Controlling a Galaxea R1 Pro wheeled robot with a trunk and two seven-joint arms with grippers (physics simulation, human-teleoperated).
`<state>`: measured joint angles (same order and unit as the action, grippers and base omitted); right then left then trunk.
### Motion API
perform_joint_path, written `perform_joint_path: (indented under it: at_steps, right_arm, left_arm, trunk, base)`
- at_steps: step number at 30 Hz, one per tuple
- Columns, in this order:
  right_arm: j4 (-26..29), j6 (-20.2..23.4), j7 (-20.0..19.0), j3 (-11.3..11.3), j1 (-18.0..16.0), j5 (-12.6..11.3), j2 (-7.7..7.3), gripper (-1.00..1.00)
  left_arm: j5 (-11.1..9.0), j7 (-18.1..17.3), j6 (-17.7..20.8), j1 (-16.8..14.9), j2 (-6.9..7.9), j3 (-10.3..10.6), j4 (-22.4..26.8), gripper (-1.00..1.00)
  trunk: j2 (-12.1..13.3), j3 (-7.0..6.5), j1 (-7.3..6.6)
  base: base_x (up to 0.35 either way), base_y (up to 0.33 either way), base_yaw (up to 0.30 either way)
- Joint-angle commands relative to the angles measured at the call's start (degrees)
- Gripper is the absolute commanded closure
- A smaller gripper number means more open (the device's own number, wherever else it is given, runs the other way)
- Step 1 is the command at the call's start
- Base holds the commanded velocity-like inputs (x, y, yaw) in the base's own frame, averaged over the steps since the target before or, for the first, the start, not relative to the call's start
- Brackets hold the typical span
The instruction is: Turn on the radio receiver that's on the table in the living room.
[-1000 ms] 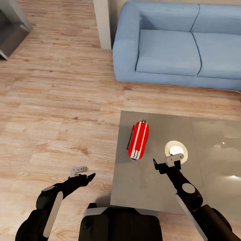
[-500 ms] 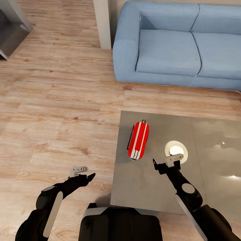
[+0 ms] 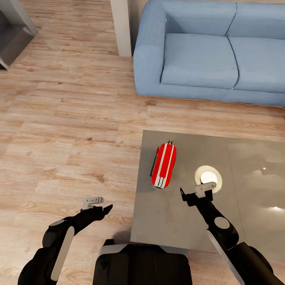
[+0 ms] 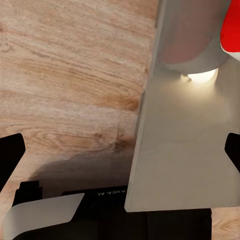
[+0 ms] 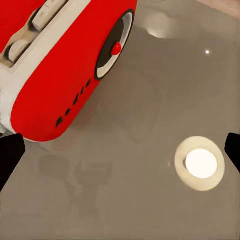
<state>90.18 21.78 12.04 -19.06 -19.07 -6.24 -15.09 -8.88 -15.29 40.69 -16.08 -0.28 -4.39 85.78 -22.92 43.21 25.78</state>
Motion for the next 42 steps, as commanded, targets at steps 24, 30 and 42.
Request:
perform_joint_path:
  at_steps: [24, 30, 42]
  right_arm:
    - [0.08, 30.55, 0.00, -0.09, -22.12, 0.00, 15.18, -1.00]
    - [0.09, 30.40, 0.11, -0.10, -22.46, 0.07, 15.33, -1.00]
    - [0.09, 29.68, 3.37, -0.09, -22.50, 0.00, 16.22, -1.00]
  left_arm:
    - [0.26, 0.24, -0.26, 0.00, -0.11, 0.06, -0.26, -1.00]
    - [0.26, 0.34, -0.26, 0.00, -0.16, 0.08, -0.18, -1.00]
    - [0.26, 0.19, -0.26, 0.00, -0.16, 0.09, -0.18, -1.00]
  trunk:
    - [0.00, 0.01, 0.00]
    - [0.00, 0.01, 0.00]
    - [0.00, 0.01, 0.00]
  base:
    - [0.000, 0.000, 0.000]
    - [0.000, 0.000, 0.000]
    - [0.000, 0.000, 0.000]
